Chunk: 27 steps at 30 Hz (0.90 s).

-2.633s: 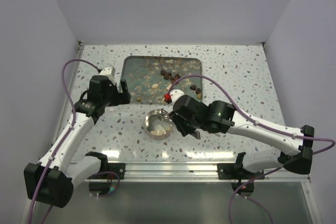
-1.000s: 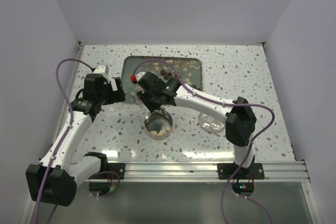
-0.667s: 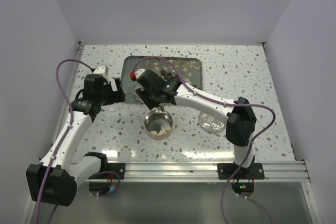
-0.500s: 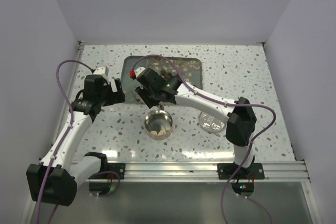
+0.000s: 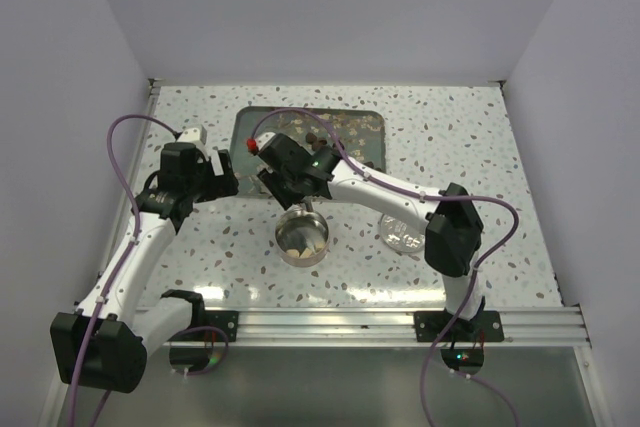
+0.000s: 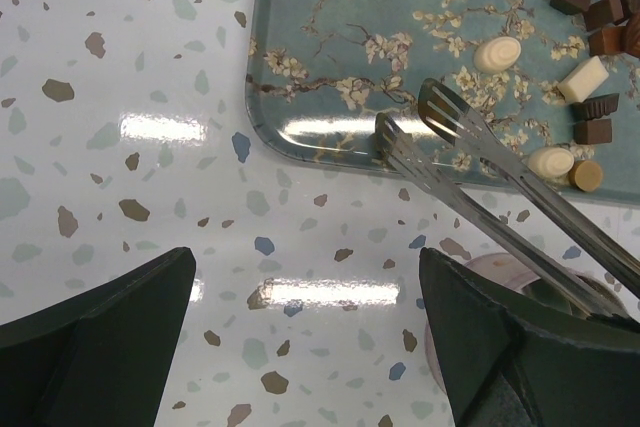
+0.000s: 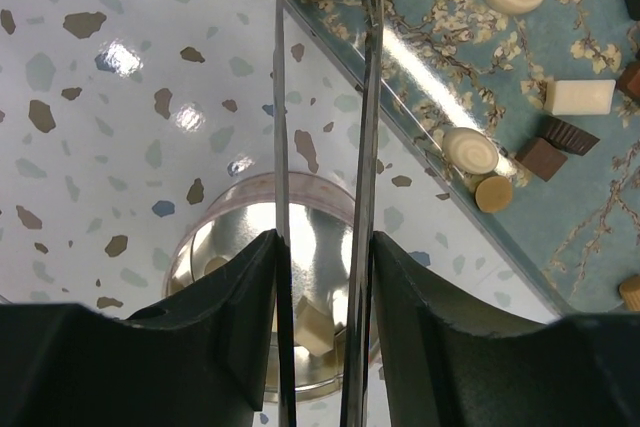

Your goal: Pack the chocolate

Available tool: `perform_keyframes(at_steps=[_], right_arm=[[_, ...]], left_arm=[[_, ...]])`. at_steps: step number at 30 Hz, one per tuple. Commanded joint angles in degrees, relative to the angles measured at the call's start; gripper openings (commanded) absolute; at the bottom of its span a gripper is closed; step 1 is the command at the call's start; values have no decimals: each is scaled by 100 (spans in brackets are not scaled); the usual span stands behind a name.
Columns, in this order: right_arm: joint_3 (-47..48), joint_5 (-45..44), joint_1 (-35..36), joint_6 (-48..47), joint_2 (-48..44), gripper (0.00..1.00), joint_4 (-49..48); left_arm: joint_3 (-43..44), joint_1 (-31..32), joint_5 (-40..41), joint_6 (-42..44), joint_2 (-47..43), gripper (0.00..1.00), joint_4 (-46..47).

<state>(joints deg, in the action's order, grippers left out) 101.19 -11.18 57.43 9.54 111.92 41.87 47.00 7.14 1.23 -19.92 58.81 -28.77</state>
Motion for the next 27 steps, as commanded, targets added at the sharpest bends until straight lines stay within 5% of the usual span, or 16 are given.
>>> perform_keyframes(at_steps=[1,21,27], right_arm=[[200,-25,-12,39,14,44,-12],[94,178,-12,180,225,42,-3],[94,90,-12,162,208,34,76]], left_arm=[[-33,-54,-71,129,-18,100,126],[-68,-98,-97,191,-27,100,144],[-112,-107,-97,164,-62,100,144]])
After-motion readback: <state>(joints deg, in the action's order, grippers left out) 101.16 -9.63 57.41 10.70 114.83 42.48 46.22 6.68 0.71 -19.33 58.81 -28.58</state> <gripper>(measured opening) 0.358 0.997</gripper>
